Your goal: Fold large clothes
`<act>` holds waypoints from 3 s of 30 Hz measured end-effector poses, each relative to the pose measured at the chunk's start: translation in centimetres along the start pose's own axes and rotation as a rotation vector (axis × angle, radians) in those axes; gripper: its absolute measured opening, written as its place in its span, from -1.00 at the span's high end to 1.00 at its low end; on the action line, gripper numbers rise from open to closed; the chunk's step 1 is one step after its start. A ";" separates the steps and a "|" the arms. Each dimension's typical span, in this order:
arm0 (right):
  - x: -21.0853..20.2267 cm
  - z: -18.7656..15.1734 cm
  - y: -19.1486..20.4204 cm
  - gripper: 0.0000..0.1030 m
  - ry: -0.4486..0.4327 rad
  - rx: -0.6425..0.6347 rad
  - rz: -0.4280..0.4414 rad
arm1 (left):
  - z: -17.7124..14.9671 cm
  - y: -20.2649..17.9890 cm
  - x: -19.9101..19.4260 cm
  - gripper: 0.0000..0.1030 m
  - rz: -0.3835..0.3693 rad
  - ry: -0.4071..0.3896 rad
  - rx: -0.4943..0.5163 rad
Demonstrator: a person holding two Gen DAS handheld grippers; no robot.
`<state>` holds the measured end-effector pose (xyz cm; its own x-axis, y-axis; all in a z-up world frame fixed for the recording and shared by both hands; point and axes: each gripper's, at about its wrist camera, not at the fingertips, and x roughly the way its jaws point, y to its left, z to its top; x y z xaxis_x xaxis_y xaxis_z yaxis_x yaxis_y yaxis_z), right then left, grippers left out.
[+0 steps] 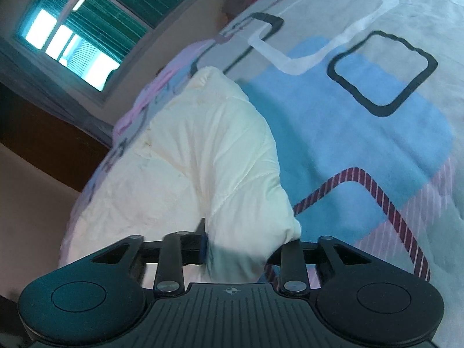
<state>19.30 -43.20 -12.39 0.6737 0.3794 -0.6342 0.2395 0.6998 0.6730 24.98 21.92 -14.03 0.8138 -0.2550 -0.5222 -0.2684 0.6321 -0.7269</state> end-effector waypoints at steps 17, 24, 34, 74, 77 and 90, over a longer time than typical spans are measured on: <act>2.9 -2.9 15.2 0.81 -0.063 -0.475 0.050 | 2.2 0.4 1.1 0.49 -0.044 -0.011 0.023; 8.7 -6.4 18.2 0.81 0.019 -0.534 0.068 | 2.3 -1.6 -0.2 0.60 -0.058 -0.028 0.123; 12.4 -7.8 16.8 0.86 0.081 -0.514 -0.032 | 2.5 -6.7 -2.1 0.61 -0.147 -0.076 0.331; 2.7 4.0 -1.1 0.93 0.135 -0.261 0.135 | -16.8 -33.0 2.9 0.61 -0.168 0.085 1.042; 3.0 4.6 -1.8 0.93 0.157 -0.254 0.158 | -19.2 -34.0 5.0 0.61 -0.180 0.142 1.065; -0.4 8.3 -7.5 0.92 0.073 -0.051 0.170 | -23.3 -30.7 12.8 0.48 -0.139 0.369 0.937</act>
<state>23.02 -53.63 -14.03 0.6486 0.5366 -0.5398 0.0896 0.6504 0.7543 31.67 -17.76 -8.81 0.5549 -0.4794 -0.6799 0.4570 0.8586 -0.2324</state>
